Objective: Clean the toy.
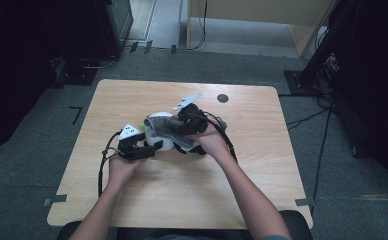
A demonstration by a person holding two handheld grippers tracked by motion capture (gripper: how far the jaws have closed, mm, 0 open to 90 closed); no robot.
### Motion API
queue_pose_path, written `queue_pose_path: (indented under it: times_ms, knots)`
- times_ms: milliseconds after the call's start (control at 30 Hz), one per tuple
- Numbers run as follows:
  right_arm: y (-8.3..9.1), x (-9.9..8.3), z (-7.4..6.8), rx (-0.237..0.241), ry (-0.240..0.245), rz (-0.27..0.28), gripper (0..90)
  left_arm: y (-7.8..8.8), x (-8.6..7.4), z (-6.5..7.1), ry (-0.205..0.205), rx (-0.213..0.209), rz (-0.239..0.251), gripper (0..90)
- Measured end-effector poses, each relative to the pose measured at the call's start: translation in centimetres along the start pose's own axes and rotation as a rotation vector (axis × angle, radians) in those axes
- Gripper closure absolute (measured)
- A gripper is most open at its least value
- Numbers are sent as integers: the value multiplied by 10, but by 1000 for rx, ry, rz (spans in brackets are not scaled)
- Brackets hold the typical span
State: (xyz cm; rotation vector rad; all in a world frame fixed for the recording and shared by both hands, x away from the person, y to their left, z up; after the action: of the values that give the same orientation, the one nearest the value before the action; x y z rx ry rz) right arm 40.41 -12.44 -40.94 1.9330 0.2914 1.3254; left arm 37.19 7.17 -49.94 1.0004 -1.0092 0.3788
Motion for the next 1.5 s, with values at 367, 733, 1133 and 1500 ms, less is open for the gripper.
queue_pose_path:
  times_ms: [367, 733, 1133, 1500]
  knots:
    - [63, -44, 25, -105, -66, 49, 712, 1, 0, -1, -1, -4, 0, 236]
    - [80, -58, 31, -109, -110, 78, 721, 1, 0, -2, -3, -5, -2, 239]
    - [39, -29, -13, 29, -11, 51, 722, 1, 0, -1, -5, -4, -4, 239]
    - [-16, -15, -30, 89, 21, -30, 721, 1, 0, -1, -9, -1, -2, 239]
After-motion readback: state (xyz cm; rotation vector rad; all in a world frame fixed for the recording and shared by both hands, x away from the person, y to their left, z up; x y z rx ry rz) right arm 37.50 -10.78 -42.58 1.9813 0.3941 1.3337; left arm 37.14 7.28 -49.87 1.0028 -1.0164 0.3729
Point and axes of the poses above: each handheld gripper's, and its own axes: y roughly backward along the jaws, x roughly out of its top, z roughly to its right, the point moved 3 cm from there along -y, roughly forward along the jaws, and after that the axes turned 8 degrees about x, right-handed, at the moved point
